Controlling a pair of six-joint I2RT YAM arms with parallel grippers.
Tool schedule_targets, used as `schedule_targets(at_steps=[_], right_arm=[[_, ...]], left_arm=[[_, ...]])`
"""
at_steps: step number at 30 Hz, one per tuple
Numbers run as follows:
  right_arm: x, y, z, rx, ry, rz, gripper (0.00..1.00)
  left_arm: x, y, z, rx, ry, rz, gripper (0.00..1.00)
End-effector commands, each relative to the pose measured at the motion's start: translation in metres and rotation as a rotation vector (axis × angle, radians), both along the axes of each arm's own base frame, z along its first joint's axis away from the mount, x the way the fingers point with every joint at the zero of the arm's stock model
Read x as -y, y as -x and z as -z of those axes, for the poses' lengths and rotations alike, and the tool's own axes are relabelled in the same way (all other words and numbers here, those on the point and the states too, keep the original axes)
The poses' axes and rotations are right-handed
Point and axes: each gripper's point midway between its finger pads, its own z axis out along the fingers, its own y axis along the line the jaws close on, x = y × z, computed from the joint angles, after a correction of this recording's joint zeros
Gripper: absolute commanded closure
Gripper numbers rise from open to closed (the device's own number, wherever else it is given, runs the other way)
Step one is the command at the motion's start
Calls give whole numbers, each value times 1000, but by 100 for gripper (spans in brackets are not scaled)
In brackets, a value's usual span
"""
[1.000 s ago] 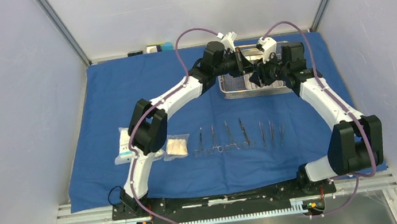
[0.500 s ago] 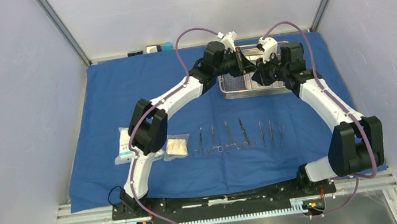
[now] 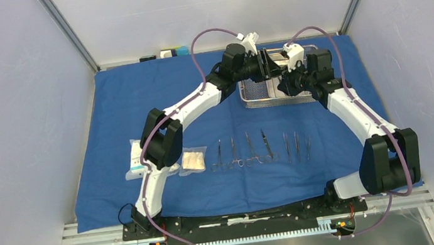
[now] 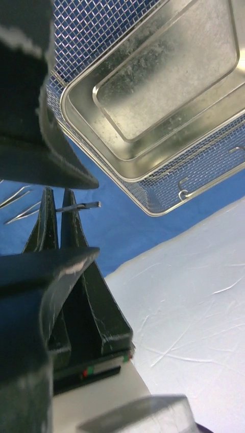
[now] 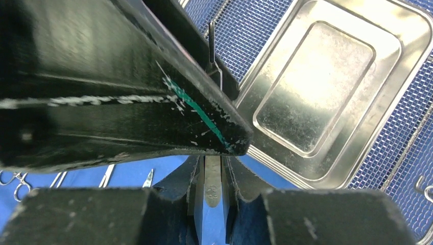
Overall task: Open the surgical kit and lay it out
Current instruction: Place the medical item in the surgical kit.
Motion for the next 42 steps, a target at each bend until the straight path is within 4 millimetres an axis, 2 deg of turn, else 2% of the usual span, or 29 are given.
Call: schedule_targets(at_steps=[1,3,7,9,13,14,17,19,23,28,36,42], right_arm=[[8,1,-12,57,30,22,96],[14,5,-10,53,54,39,96],[34,18,-6,42,82,92,95],[46,30,4,7,98,122,95],[71,67,39,-88,143,187,94],[83,76,46,-107,152,224,94],[102,103,61,-157,196,271,94],[113,119,70,-191,204,301,94],[128,133,75,-209,246,341,96],[141,137,85,-262,290,354,97],[143,147,99,-407,312,258,92],[154,148,106,-466,307,235,91]], left_arm=[[-5,-7,-49,109,49,-2,42],[-11,-10,-52,113,49,-6,31],[-29,-10,-57,118,38,2,21],[-44,-10,-57,138,13,2,19],[-79,-11,-60,201,-53,-22,17],[-89,-14,-65,221,-58,-37,17],[-115,-16,-62,229,-118,-64,17],[-126,-14,-61,245,-143,-71,17],[-137,-6,-57,247,-157,-76,17],[-138,2,-58,229,-118,-84,18],[-148,8,-77,289,-79,-128,18],[-152,6,-83,303,-77,-152,18]])
